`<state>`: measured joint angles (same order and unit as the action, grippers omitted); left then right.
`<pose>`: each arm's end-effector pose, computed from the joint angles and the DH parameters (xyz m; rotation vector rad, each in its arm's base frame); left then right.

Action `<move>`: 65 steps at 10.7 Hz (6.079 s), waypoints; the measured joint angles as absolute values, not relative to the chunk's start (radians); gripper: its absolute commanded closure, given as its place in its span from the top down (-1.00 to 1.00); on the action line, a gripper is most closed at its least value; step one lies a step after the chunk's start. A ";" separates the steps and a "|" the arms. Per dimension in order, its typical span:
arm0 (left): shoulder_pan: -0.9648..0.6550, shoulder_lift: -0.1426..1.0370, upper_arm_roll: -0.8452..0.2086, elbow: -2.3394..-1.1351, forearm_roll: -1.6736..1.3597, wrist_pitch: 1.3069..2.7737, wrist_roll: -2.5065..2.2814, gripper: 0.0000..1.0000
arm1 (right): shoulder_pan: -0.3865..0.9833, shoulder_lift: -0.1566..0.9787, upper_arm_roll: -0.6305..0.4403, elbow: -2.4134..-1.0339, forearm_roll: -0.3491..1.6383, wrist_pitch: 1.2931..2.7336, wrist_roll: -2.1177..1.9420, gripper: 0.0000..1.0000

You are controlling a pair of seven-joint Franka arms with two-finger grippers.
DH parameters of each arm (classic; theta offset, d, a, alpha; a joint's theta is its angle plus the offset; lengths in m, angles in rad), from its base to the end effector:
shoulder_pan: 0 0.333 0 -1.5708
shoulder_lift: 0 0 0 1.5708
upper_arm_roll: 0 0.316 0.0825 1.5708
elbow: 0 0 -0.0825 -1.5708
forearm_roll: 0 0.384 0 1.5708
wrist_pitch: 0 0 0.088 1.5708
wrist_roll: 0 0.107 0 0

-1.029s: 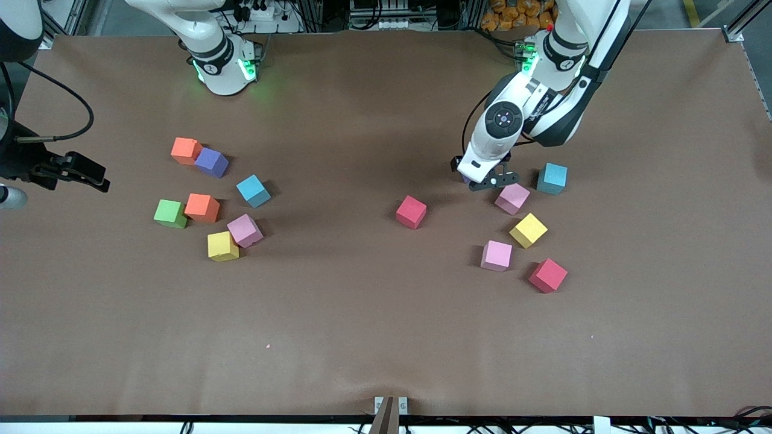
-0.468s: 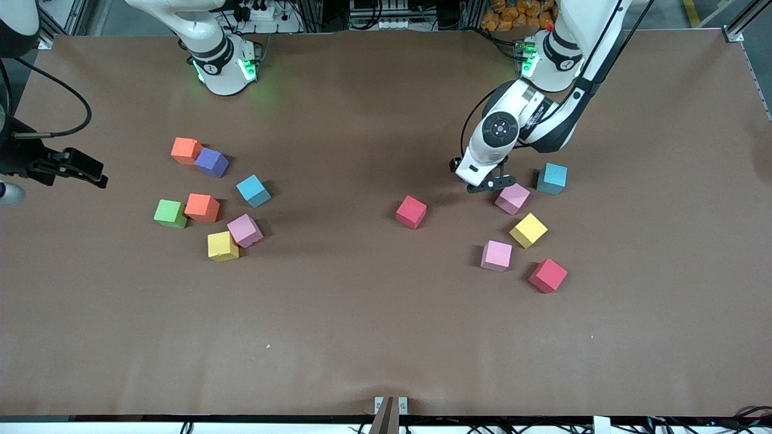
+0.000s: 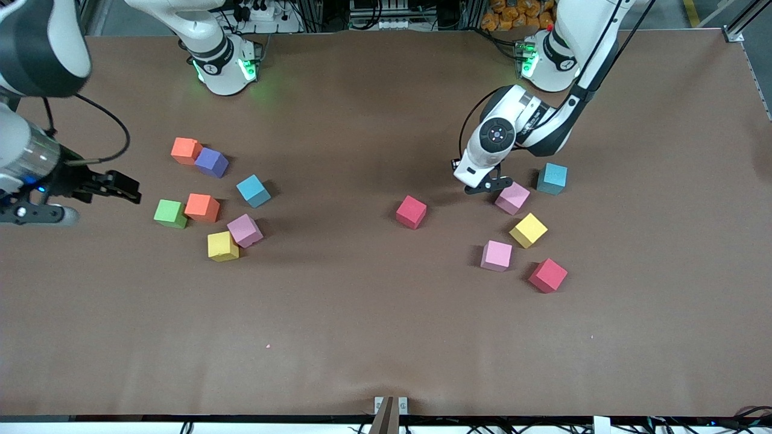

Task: Arrange 11 blocks into digit 3
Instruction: 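Carry the purple cube to mid-table while the right gripper reaches cyan, then grasp the cyan cube with the right gripper, then set down the purple cube while the right gripper carries cyan, then grasp the red cube with the left gripper while the right lowers cyan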

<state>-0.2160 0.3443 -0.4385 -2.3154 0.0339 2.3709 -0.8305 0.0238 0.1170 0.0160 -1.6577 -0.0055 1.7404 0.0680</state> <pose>0.3865 -0.3081 0.1893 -3.0250 -0.2315 0.4160 0.5954 0.0228 0.5303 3.1355 -0.0427 -0.0534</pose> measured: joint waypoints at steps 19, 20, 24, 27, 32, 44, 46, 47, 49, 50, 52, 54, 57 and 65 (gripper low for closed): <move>-0.694 0.539 -0.442 -2.051 0.038 2.461 -1.184 0.99 | 0.233 0.111 0.029 -2.496 -0.004 2.576 -0.162 1.00; -0.694 0.539 -0.442 -2.049 0.040 2.461 -1.184 1.00 | 0.252 0.111 0.029 -2.511 -0.004 2.588 -0.164 1.00; -0.694 0.538 -0.439 -2.028 0.048 2.462 -1.184 1.00 | 0.304 0.111 0.030 -2.521 -0.004 2.585 -0.198 1.00; -0.684 0.498 -0.436 -2.014 0.053 2.445 -1.184 1.00 | 0.294 0.116 0.018 -2.540 -0.004 2.602 -0.275 1.00; -0.481 0.409 -0.423 -1.979 0.080 2.406 -1.178 1.00 | 0.291 0.163 0.016 -2.568 -0.004 2.685 -0.289 0.64; -0.282 0.445 -0.418 -1.811 0.153 2.231 -1.055 1.00 | 0.323 0.170 0.040 -2.531 -0.004 2.699 -0.554 -0.55; -0.274 0.458 -0.415 -1.780 0.154 2.232 -1.055 1.00 | 0.325 0.168 0.078 -2.516 -0.004 2.699 -0.629 -0.59; -0.272 0.471 -0.415 -1.754 0.154 2.232 -1.059 1.00 | 0.328 0.166 0.106 -2.505 -0.004 2.699 -0.664 -0.59; -0.273 0.512 -0.415 -1.700 0.154 2.232 -1.088 1.00 | 0.336 0.165 0.173 -2.495 -0.004 2.682 -0.725 -0.59; -0.273 0.535 -0.415 -1.671 0.154 2.229 -1.109 1.00 | 0.336 0.164 0.212 -2.495 -0.004 2.676 -0.749 -0.59; -0.275 0.582 -0.415 -1.595 0.154 2.180 -1.137 1.00 | 0.336 0.163 0.286 -2.493 -0.004 2.663 -0.790 -0.59; -0.289 0.620 -0.406 -1.518 0.154 2.115 -1.140 1.00 | 0.316 0.163 0.391 -2.491 -0.004 2.648 -0.795 -0.59; -0.359 0.639 -0.331 -1.489 0.154 2.098 -1.141 1.00 | 0.277 0.162 0.527 -2.479 -0.004 2.628 -0.795 -0.62; -0.386 0.684 -0.308 -1.446 0.154 2.098 -1.142 1.00 | 0.361 0.249 0.583 -2.420 -0.057 2.616 -0.676 -0.65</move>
<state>-0.3859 0.6842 -0.3081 -1.4456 0.1537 2.0981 -1.1418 0.3610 0.2493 0.5833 -2.4201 -0.0572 2.6162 -0.6755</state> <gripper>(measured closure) 0.000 0.467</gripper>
